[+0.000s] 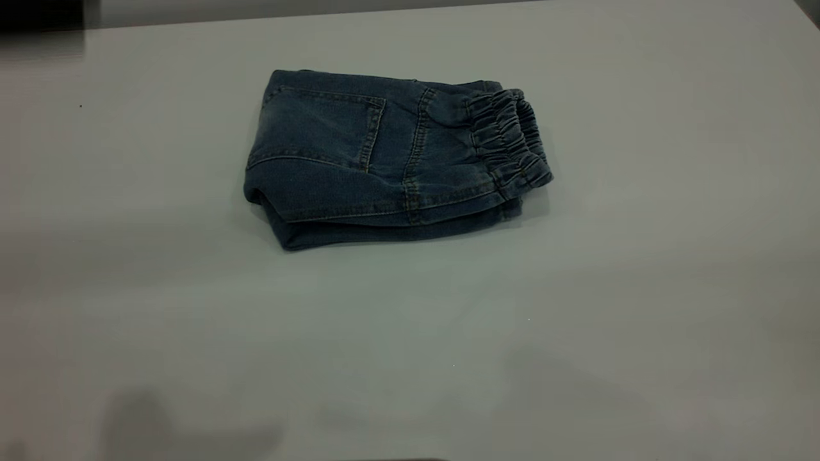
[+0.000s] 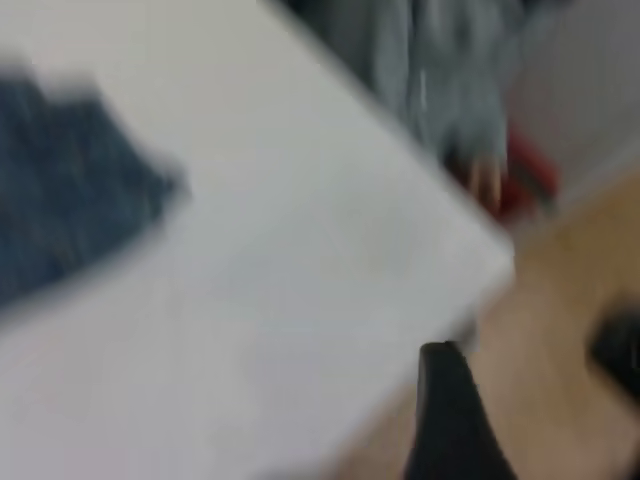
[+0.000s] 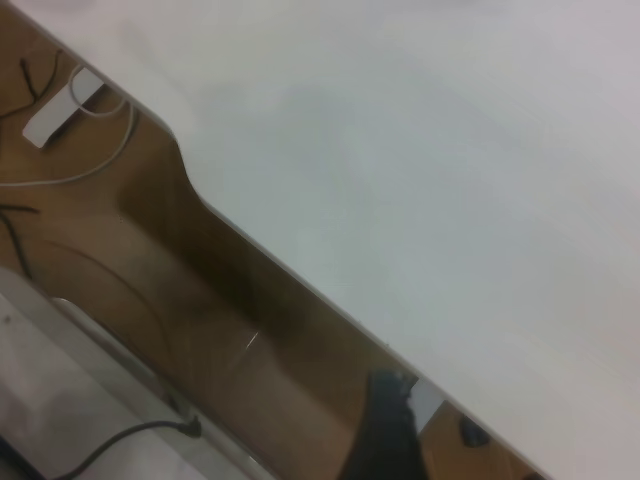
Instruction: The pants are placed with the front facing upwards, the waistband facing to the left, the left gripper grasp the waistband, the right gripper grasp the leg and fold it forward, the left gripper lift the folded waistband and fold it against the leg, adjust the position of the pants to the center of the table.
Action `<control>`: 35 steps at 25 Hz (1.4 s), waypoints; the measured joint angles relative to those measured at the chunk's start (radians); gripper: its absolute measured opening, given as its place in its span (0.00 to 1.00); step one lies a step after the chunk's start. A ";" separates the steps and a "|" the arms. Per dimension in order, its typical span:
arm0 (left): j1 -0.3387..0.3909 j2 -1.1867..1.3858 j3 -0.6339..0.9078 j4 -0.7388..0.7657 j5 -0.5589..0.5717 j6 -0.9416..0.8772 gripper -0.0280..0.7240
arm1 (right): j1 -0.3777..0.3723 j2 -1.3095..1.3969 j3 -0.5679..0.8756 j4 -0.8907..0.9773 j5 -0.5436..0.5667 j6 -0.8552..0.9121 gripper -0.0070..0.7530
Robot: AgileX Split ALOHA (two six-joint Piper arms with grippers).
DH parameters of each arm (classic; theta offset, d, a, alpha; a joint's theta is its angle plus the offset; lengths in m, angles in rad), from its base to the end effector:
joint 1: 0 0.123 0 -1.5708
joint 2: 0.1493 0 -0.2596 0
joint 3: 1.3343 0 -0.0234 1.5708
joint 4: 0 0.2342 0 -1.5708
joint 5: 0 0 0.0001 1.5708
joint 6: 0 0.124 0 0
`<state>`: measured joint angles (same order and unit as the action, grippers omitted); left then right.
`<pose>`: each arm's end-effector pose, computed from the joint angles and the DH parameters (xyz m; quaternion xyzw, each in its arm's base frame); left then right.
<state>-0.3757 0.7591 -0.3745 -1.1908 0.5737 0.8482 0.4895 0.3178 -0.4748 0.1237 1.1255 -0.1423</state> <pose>0.1290 -0.1181 0.2270 0.1700 0.8309 -0.3686 0.3806 0.0539 0.0444 0.2243 -0.2859 0.8948 0.1188 0.3216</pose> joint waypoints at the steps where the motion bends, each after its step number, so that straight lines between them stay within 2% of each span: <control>1: 0.000 0.000 0.000 0.102 0.031 -0.073 0.56 | 0.000 0.000 0.000 0.000 0.000 0.000 0.67; 6: 0.000 0.000 -0.074 0.549 0.220 -0.423 0.56 | 0.000 0.000 0.000 0.000 0.000 0.000 0.67; 10: 0.000 0.000 -0.195 0.853 0.384 -0.603 0.56 | 0.000 0.000 0.000 0.000 0.000 0.000 0.67; 14: 0.000 -0.002 -0.213 1.099 0.536 -0.773 0.56 | 0.000 0.000 0.000 0.000 0.000 0.000 0.67; 18: 0.000 -0.002 -0.213 1.149 0.591 -0.832 0.56 | 0.000 0.000 0.000 0.000 0.000 0.000 0.67; 25: 0.000 -0.043 -0.150 1.151 0.575 -0.828 0.56 | 0.000 0.000 0.000 0.001 0.000 0.000 0.67; 31: 0.000 -0.161 -0.131 1.151 0.516 -0.812 0.56 | 0.000 0.000 0.000 0.002 0.000 0.000 0.67; 35: 0.000 -0.239 -0.131 1.151 0.532 -0.812 0.56 | 0.000 0.000 0.000 0.002 0.000 0.000 0.67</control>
<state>-0.3757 0.5200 -0.5052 -0.0399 1.1053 0.0366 0.4895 0.3178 -0.4748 0.1260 1.1255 -0.1425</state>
